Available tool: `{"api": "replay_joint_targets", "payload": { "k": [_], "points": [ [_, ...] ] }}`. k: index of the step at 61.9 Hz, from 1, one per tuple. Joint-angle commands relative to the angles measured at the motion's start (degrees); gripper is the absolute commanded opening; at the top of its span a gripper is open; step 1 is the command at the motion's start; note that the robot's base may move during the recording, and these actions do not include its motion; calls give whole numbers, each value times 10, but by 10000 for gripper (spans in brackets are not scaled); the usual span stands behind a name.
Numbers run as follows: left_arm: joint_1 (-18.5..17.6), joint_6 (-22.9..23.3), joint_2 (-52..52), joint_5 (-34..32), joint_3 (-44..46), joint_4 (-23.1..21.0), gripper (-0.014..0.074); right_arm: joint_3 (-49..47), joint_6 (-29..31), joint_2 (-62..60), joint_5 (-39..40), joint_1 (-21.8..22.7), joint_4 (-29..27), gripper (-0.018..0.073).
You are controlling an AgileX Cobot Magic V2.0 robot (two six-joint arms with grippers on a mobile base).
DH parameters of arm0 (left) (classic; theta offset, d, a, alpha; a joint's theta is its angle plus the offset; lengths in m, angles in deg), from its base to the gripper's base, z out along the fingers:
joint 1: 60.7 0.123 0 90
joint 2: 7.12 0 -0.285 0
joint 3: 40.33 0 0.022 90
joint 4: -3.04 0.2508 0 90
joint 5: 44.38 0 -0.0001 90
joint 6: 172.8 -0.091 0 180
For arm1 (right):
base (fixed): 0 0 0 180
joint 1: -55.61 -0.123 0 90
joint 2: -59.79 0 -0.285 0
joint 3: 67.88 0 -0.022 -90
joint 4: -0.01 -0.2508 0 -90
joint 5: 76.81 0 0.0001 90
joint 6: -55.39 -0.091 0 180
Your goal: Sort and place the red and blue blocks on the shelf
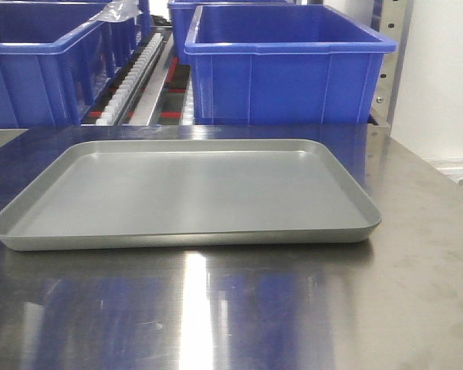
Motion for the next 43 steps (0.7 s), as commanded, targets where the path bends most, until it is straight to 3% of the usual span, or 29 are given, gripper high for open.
{"api": "replay_joint_targets", "payload": {
  "k": [1, 43],
  "points": [
    [1, 6, 1, -46, 17, 0, 125, -16, 4, -3, 52, 2, 5, 52],
    [1, 6, 1, -46, 17, 0, 125, -16, 4, -3, 52, 2, 5, 52]
  ]
}}
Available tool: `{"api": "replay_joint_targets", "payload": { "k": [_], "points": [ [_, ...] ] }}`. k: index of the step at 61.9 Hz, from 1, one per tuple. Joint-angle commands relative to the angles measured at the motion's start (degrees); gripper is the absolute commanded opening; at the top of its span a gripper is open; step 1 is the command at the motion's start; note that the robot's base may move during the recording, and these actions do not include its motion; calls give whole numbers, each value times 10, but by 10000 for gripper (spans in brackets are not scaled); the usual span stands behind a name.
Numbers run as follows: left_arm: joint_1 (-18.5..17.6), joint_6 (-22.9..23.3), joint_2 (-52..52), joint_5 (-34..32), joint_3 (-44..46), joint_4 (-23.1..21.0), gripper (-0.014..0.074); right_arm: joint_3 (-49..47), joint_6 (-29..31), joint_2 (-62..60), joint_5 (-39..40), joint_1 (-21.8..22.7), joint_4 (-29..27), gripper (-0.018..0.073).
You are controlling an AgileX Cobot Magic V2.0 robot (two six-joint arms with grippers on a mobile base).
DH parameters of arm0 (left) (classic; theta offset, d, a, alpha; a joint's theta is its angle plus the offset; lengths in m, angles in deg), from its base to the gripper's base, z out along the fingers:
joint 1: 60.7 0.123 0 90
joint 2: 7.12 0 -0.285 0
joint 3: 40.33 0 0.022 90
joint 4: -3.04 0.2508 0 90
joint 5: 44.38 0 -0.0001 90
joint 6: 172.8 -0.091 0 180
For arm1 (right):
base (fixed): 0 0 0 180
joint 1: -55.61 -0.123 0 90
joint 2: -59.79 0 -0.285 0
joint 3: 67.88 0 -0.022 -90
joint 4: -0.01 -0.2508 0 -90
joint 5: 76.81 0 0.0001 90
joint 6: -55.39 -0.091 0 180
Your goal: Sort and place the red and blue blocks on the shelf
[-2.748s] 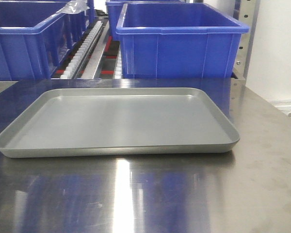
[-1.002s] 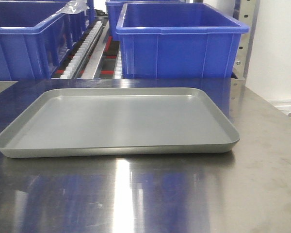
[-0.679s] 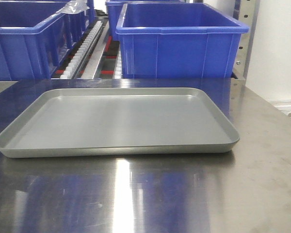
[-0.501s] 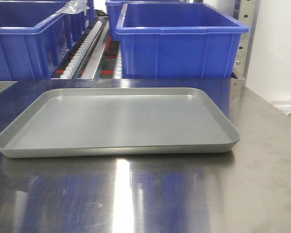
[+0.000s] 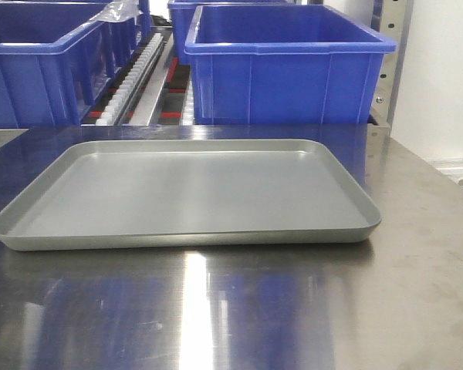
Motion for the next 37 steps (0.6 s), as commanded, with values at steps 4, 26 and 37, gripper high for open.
{"api": "replay_joint_targets", "payload": {
  "k": [4, 26, 37],
  "points": [
    [1, 6, 1, -46, 17, 0, 125, -16, 4, -3, 52, 2, 5, 52],
    [1, 6, 1, -46, 17, 0, 125, -16, 4, -3, 52, 2, 5, 52],
    [1, 6, 1, -46, 17, 0, 125, -16, 4, -3, 52, 2, 5, 52]
  ]
}}
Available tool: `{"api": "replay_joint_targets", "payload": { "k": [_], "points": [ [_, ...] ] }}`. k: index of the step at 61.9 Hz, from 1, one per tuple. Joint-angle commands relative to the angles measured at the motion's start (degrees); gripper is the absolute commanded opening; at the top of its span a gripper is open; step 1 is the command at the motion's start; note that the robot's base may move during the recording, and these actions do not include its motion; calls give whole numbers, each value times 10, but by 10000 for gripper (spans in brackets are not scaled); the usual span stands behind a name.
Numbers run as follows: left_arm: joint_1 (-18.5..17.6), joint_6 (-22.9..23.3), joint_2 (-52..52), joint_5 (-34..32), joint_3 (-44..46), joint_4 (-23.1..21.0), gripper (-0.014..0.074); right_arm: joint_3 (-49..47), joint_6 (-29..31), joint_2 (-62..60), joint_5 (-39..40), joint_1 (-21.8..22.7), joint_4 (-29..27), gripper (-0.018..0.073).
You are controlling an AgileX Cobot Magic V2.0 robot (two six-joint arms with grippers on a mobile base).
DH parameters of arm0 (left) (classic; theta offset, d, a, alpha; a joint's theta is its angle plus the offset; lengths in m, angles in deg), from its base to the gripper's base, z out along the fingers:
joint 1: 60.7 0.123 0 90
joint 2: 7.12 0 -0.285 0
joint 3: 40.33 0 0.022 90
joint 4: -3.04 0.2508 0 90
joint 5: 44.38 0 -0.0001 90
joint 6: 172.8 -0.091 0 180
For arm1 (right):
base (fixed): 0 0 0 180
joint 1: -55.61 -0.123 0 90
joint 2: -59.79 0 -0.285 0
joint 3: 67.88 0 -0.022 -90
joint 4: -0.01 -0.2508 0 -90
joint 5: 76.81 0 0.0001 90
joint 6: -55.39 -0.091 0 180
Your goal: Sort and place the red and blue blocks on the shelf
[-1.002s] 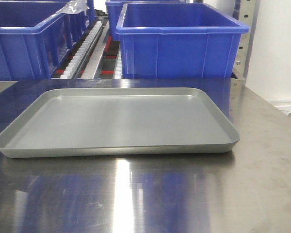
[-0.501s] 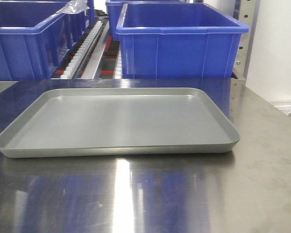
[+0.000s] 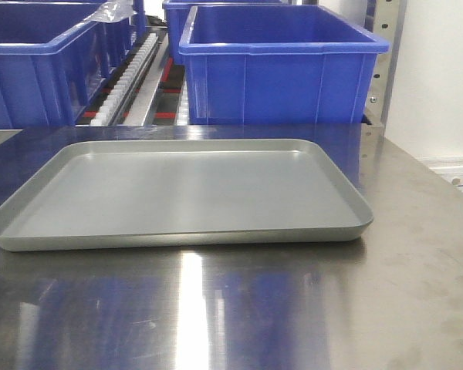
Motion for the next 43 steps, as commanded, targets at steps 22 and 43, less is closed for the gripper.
{"api": "replay_joint_targets", "payload": {
  "k": [22, 43],
  "points": [
    [1, 6, 1, -46, 17, 0, 125, -16, 4, -3, 52, 2, 5, 52],
    [1, 6, 1, -46, 17, 0, 125, -16, 4, -3, 52, 2, 5, 52]
  ]
}}
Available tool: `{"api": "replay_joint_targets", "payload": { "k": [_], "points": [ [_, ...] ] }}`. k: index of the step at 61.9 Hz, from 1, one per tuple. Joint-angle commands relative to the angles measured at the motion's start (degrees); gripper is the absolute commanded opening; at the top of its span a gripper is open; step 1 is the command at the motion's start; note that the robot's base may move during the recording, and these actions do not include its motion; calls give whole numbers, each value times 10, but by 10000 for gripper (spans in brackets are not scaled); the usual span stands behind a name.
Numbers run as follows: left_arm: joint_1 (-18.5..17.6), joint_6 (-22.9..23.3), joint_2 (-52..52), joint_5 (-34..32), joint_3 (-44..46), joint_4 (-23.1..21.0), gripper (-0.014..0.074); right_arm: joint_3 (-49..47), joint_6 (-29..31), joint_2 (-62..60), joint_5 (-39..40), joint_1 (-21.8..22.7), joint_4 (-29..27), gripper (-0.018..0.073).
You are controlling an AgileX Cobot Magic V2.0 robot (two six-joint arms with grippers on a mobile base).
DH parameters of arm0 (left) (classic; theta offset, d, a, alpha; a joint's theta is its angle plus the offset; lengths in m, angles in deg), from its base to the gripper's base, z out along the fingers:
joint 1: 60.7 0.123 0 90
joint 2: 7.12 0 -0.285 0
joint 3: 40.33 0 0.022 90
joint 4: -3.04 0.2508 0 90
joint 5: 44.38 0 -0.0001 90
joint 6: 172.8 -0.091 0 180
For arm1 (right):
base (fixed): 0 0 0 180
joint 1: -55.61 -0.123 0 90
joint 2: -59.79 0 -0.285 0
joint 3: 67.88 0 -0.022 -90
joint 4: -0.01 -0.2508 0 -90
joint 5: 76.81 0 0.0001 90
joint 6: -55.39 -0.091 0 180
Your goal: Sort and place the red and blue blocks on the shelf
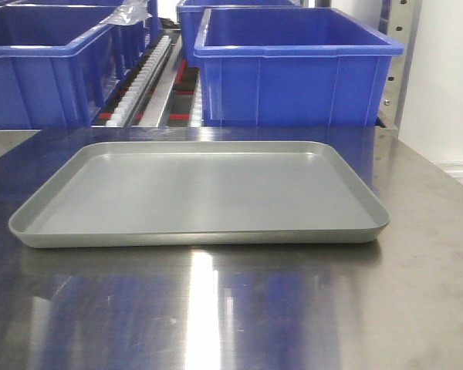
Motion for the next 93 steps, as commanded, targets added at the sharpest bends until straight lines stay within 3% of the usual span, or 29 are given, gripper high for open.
{"api": "replay_joint_targets", "payload": {
  "k": [1, 93],
  "points": [
    [1, 6, 1, -46, 17, 0, 125, -16, 4, -3, 52, 2, 5, 52],
    [1, 6, 1, -46, 17, 0, 125, -16, 4, -3, 52, 2, 5, 52]
  ]
}}
